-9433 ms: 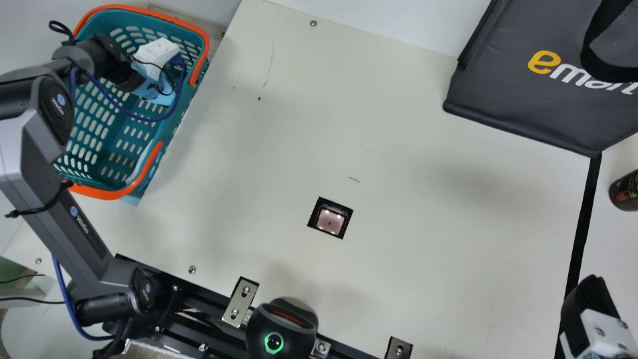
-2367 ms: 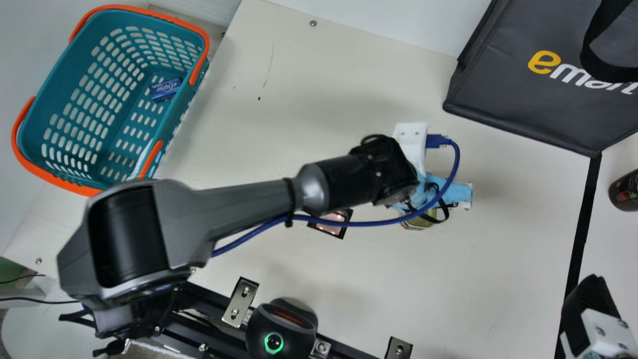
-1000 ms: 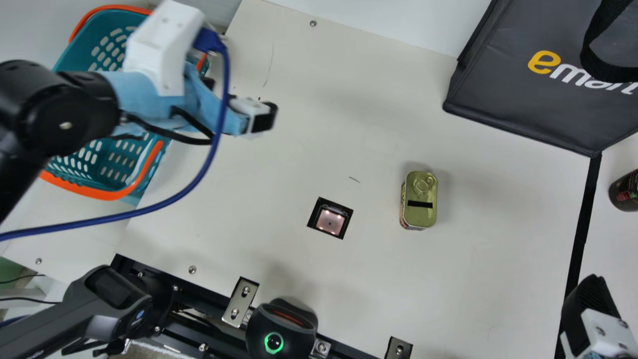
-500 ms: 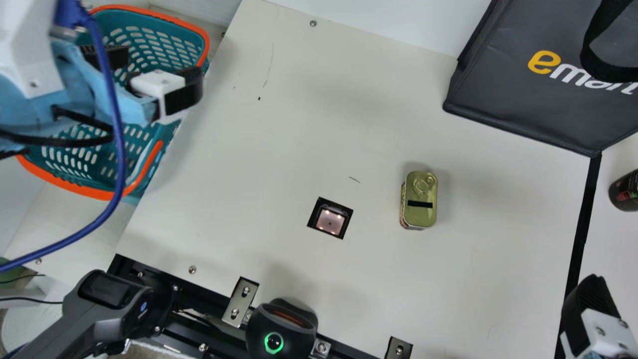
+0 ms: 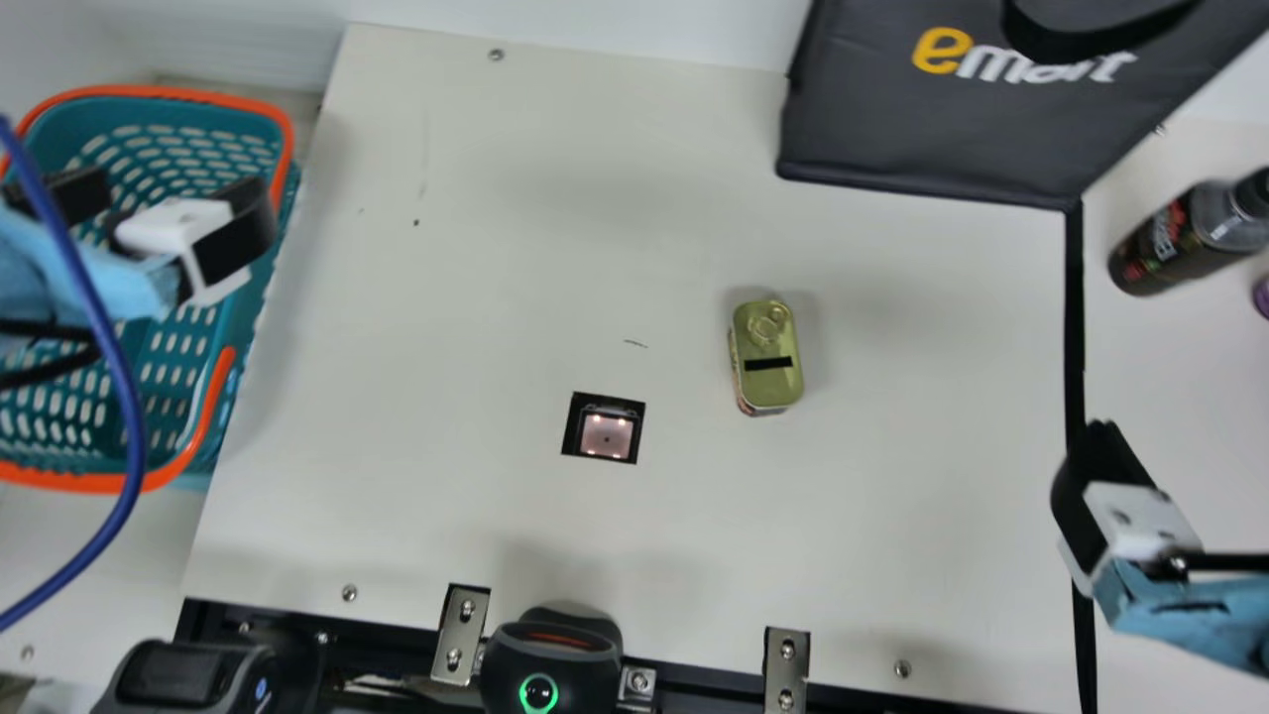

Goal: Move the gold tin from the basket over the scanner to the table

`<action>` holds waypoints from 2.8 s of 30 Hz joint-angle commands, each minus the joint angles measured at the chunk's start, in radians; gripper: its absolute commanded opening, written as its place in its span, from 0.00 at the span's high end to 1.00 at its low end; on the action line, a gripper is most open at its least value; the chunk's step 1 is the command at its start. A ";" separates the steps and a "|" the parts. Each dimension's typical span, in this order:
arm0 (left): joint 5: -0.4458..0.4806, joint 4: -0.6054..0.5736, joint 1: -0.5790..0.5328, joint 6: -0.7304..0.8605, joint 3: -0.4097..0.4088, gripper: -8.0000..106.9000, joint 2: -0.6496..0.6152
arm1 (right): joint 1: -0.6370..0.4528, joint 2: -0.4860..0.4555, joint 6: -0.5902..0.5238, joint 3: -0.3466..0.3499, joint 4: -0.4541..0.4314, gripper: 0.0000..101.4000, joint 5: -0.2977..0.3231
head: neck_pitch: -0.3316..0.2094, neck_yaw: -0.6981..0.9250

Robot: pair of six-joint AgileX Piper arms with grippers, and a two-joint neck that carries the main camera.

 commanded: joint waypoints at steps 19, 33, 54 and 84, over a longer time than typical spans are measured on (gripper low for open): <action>0.000 0.000 0.000 0.000 0.000 0.15 0.000 | 0.053 0.090 -0.033 0.020 -0.023 0.06 -0.018 | -0.030 -0.064; 0.000 0.000 0.000 0.000 0.000 0.15 0.000 | 0.287 0.307 -0.011 0.049 -0.087 0.06 -0.077 | -0.030 -0.064; 0.000 0.000 0.000 0.000 0.000 0.15 0.000 | 0.441 0.706 0.015 -0.026 0.021 0.06 -0.183 | -0.030 -0.064; 0.000 0.000 0.000 0.000 0.000 0.15 0.000 | 0.483 1.036 0.112 -0.076 0.061 0.06 -0.237 | -0.030 -0.064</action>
